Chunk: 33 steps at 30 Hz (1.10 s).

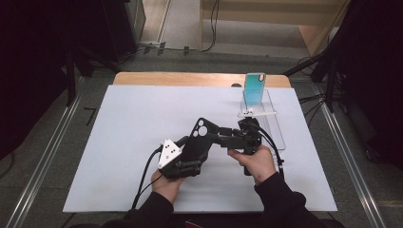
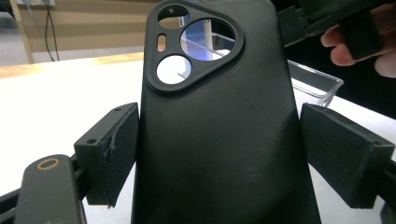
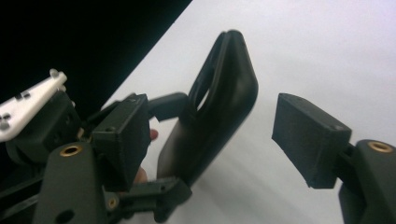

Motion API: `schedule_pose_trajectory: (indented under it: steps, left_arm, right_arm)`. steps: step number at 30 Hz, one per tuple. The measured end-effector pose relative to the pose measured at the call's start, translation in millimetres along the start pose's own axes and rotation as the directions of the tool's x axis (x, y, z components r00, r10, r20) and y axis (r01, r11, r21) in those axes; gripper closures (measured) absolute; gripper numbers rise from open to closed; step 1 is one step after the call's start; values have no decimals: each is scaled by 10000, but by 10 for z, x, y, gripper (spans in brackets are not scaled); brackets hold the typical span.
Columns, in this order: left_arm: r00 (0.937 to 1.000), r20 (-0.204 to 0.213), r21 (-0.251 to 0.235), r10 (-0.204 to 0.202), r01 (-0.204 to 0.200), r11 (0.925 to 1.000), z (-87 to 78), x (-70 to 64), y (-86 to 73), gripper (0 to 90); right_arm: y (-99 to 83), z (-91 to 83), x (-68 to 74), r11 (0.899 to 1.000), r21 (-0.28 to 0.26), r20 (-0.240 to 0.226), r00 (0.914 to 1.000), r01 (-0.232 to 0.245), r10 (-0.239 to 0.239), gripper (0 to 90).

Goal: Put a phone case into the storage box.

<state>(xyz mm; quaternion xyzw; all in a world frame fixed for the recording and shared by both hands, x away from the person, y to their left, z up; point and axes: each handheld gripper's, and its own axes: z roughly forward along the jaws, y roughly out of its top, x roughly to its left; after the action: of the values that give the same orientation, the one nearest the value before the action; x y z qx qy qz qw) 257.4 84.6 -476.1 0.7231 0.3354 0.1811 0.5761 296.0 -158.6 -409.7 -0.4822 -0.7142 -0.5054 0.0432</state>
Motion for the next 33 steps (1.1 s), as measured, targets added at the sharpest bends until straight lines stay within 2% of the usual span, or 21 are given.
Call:
schedule_pose_trajectory:
  steps: [4,7,8,10,11,12,13,19,27,33]
  left_arm:
    - [9999,32,-5,-155,155,9999,-2,-13,-4,149]
    - [9997,-21,-34,-243,243,9997,-8,-22,-6,149]
    - [9996,14,-30,-290,290,9996,-11,-23,-5,149]
    - [9995,13,-41,-330,330,9994,-16,-30,-3,149]
    - [9993,53,-23,-359,360,9994,-18,-30,-2,149]
    - [9992,51,-51,-409,409,9992,-21,-33,-2,149]
    - [9988,107,-87,-478,479,9988,-22,-34,-1,149]
    - [9983,264,-183,-524,529,9984,-24,-56,12,144]
    - [9980,475,-165,-417,425,9990,-40,-68,71,133]
    - [9944,485,723,-943,907,9933,-59,-43,152,126]
  right_arm:
    - [52,57,-37,9985,136,-230,9983,-534,537,328]
    - [78,96,-64,9950,139,-428,9941,-991,996,410]
    - [89,110,-76,9928,155,-467,9917,-1189,1195,470]
    - [101,120,-89,9909,146,-526,9895,-1337,1343,527]
    - [109,120,-93,9887,122,-610,9868,-1496,1500,599]
    - [112,119,-92,9884,122,-634,9863,-1516,1521,623]
    - [117,115,-88,9890,92,-607,9872,-1474,1477,698]
    - [128,66,-92,9857,137,-1055,9801,-1678,1683,754]
    - [150,9,-51,9861,117,-1413,9760,-1659,1659,772]
    - [159,-14,-17,9895,87,-1381,9799,-1442,1440,773]
